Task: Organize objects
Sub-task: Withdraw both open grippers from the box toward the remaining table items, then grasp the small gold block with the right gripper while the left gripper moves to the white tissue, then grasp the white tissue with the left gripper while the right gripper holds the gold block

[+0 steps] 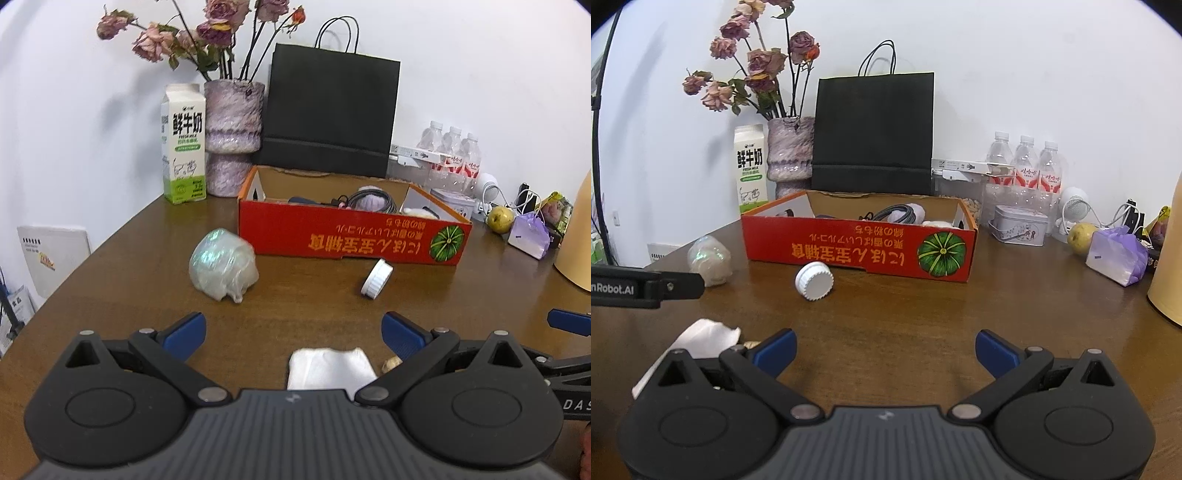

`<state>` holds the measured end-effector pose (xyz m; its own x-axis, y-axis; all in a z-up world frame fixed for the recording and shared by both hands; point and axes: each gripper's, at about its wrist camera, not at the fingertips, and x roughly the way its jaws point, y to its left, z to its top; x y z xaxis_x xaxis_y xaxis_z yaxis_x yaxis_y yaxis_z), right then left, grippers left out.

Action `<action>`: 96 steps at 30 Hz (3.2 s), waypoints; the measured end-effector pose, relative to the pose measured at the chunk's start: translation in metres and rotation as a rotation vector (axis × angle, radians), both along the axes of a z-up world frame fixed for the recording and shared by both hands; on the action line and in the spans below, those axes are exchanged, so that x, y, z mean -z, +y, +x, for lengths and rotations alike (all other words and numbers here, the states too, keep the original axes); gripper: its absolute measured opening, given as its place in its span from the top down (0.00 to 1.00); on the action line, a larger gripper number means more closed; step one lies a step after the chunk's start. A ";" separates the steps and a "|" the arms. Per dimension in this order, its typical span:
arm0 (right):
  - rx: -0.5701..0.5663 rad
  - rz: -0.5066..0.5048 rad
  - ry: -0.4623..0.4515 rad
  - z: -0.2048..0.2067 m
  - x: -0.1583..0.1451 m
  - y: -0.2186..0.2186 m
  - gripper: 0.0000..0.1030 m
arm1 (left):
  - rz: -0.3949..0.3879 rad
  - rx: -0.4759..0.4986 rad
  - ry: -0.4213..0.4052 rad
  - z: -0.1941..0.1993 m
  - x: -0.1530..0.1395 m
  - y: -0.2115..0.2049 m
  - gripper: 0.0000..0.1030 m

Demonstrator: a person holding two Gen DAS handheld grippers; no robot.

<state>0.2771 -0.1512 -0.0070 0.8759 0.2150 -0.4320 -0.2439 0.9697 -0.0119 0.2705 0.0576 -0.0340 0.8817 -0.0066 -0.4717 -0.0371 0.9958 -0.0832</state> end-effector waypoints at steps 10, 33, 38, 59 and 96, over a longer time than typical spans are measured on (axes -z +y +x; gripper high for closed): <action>-0.077 0.003 0.082 -0.010 0.004 0.004 0.00 | -0.025 -0.008 0.043 -0.014 0.009 0.011 0.00; -0.158 -0.029 0.200 0.033 0.014 0.069 0.31 | -0.040 -0.121 0.036 -0.021 0.005 0.045 0.00; -0.183 0.005 0.203 0.036 0.014 0.072 0.55 | -0.036 -0.109 0.034 -0.021 0.005 0.043 0.00; -0.154 0.071 0.099 0.011 0.004 0.054 0.80 | -0.058 -0.106 0.046 -0.019 0.008 0.045 0.00; -0.047 0.092 0.047 0.007 0.000 -0.019 0.80 | -0.034 0.055 0.262 0.021 0.021 -0.035 0.00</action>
